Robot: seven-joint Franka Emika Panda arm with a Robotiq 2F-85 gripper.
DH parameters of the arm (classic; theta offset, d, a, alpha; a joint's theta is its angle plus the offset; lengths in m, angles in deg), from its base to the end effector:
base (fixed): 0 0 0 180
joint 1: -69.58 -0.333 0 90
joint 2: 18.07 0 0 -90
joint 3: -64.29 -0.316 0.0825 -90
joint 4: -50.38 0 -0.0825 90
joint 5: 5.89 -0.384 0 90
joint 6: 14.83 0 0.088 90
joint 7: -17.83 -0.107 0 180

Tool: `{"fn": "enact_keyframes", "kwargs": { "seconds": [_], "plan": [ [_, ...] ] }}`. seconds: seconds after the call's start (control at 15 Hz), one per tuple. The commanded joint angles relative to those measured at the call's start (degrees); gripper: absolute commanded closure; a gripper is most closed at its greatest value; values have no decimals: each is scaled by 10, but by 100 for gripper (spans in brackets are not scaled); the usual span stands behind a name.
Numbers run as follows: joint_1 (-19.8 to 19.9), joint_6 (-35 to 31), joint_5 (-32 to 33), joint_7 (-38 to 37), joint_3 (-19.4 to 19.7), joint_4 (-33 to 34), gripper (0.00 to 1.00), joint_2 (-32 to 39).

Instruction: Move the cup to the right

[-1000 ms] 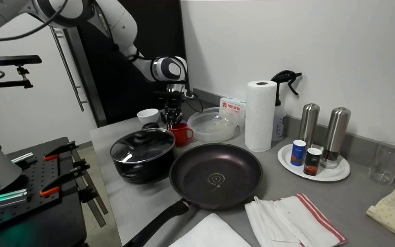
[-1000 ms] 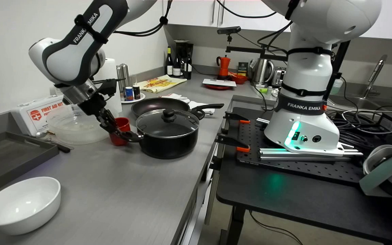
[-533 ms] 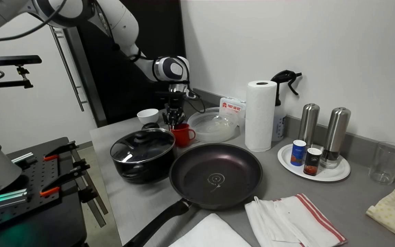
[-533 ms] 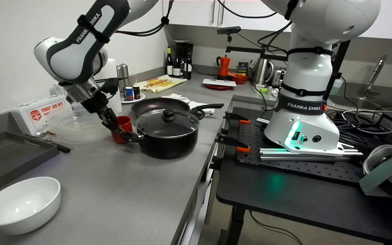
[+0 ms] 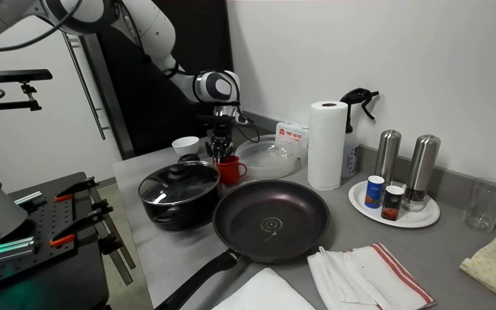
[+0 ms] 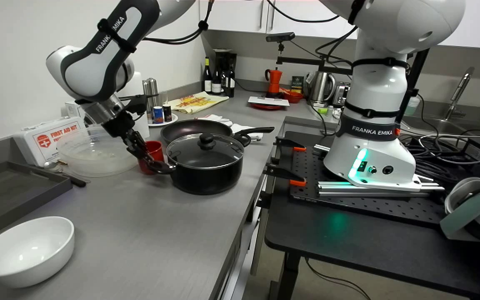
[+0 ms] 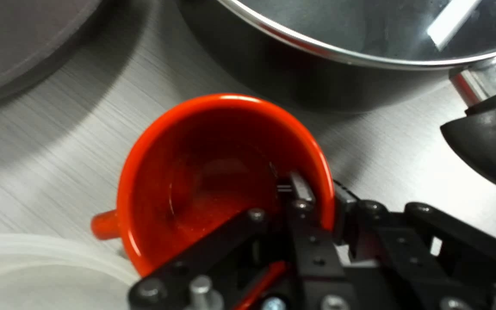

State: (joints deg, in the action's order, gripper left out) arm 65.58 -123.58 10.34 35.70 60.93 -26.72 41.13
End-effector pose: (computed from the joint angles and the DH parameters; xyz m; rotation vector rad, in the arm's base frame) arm 0.6668 0.0596 0.0696 2.7906 0.8341 -0.7286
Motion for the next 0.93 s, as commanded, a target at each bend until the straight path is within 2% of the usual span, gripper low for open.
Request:
{"fn": "enact_keyframes", "kwargs": {
  "seconds": [0.0,0.27,0.4,0.53,0.67,0.87],
  "plan": [
    [2,14,-6,14,1,10,80,1],
    [5,14,-6,13,2,10,46,0],
    [6,14,-5,13,2,10,43,0],
    [6,14,-6,12,2,9,17,-1],
    [6,13,-5,11,3,7,2,-3],
    [7,10,-4,10,4,4,0,-7]
  ]
}}
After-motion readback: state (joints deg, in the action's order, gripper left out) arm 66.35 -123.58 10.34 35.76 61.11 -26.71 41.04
